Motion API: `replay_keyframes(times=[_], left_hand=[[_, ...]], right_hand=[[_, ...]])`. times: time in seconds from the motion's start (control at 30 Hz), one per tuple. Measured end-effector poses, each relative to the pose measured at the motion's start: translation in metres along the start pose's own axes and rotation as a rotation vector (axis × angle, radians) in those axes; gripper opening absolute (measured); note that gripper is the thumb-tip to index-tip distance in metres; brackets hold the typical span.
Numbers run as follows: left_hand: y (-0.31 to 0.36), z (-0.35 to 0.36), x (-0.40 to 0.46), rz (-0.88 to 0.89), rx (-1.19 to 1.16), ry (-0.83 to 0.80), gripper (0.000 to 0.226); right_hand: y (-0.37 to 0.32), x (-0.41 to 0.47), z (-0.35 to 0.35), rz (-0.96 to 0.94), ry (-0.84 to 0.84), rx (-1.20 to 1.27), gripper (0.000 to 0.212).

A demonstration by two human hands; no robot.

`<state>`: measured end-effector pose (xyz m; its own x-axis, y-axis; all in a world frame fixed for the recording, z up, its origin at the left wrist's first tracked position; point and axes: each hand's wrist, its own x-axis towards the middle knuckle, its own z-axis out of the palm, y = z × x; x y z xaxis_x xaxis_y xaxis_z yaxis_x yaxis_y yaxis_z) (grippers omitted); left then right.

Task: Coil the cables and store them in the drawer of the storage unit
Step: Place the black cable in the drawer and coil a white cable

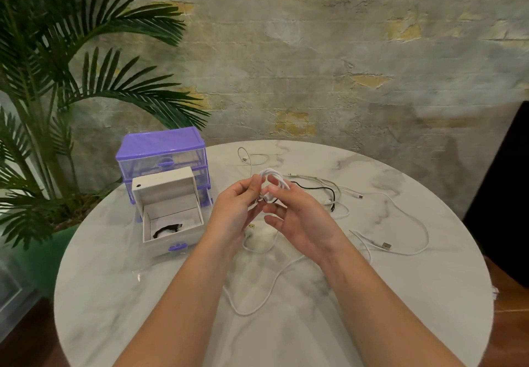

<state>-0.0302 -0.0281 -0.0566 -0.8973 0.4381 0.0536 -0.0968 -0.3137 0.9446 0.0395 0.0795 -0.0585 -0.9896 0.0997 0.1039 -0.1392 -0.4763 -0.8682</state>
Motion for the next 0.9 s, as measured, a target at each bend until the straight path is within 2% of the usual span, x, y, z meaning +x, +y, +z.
replay_keyframes(times=[0.07, 0.2, 0.37, 0.47, 0.73, 0.9], left_hand=[[0.000, -0.001, 0.000, -0.015, 0.072, -0.005, 0.028], [0.002, -0.003, -0.001, -0.056, 0.203, -0.059, 0.027], [0.005, -0.004, -0.002, -0.058, 0.224, -0.111, 0.026], [0.007, 0.001, -0.004, -0.058, 0.260, -0.066, 0.026], [0.008, 0.003, -0.008, -0.062, 0.293, -0.124, 0.042], [0.004, -0.006, -0.002, -0.132, 0.133, -0.181, 0.035]], right_hand=[[0.002, 0.002, 0.001, -0.033, 0.054, -0.002, 0.030], [-0.002, 0.001, -0.002, -0.014, 0.149, 0.045, 0.047], [-0.006, 0.000, -0.006, 0.018, 0.237, 0.037, 0.059], [-0.007, -0.001, -0.007, 0.017, 0.268, -0.008, 0.061], [-0.002, 0.001, -0.006, 0.014, 0.242, -0.077, 0.053], [0.000, 0.003, -0.008, 0.006, 0.231, -0.199, 0.059]])
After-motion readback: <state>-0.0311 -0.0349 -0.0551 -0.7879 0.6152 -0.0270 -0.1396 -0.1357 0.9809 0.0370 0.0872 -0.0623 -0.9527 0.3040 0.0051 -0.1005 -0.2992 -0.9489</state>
